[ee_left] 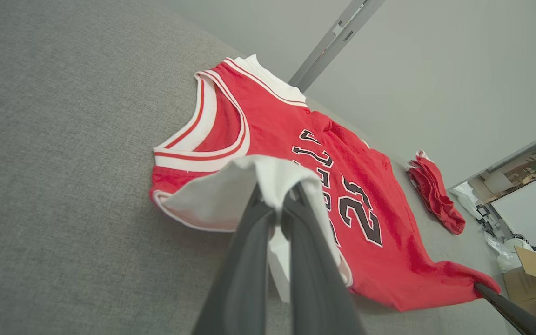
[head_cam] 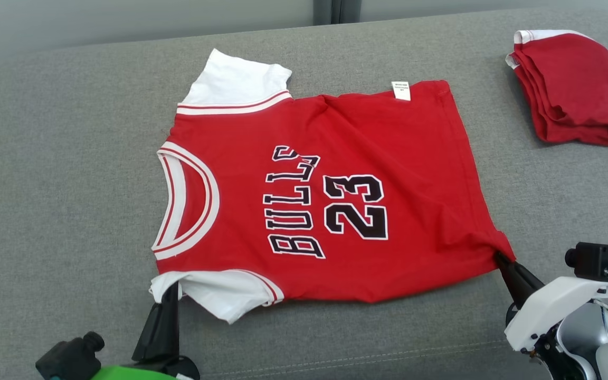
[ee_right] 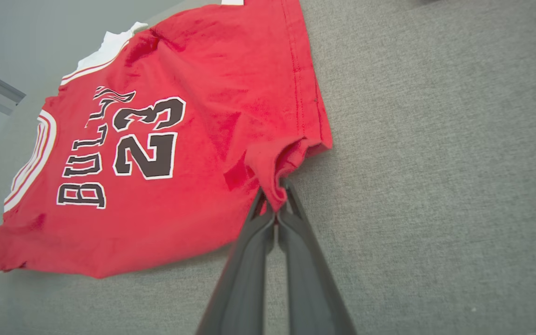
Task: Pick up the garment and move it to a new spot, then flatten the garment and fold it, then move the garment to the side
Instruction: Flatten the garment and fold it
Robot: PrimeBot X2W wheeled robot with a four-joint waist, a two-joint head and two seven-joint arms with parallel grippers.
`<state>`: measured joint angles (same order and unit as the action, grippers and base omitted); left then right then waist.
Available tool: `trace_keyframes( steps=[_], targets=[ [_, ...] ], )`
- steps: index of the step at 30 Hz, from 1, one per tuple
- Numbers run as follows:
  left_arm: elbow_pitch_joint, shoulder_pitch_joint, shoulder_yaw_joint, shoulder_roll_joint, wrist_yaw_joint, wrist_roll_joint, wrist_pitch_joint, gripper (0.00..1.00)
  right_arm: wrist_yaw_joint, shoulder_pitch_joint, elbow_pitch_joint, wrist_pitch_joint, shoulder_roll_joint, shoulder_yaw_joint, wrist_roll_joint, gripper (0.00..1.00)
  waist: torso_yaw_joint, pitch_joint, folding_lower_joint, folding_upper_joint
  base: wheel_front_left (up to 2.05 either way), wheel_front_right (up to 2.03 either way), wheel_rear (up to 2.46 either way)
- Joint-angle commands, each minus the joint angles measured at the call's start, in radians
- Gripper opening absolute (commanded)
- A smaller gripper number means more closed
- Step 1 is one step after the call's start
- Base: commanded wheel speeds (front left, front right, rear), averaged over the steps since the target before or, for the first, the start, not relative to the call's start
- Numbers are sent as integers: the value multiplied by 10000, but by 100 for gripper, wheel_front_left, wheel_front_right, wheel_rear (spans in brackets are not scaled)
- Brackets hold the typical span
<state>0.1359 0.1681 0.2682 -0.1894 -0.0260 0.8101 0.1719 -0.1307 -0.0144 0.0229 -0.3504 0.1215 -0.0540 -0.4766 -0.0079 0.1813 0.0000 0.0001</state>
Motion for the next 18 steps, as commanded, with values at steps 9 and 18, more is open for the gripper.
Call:
trace_keyframes(
  steps=[9, 18],
  targets=[
    [-1166, -1852, 44, 54, 137, 18, -397, 0, 1, 1335, -782, -815, -5, -334, -8, 0, 156, 220, 0, -1, 0, 0, 0],
    [-2963, -3589, 127, 296, 459, -159, -222, 0, 1, 2705, -1757, -1417, -76, -739, 120, 0, 273, 629, 0, -1, 0, 0, 0]
  ],
)
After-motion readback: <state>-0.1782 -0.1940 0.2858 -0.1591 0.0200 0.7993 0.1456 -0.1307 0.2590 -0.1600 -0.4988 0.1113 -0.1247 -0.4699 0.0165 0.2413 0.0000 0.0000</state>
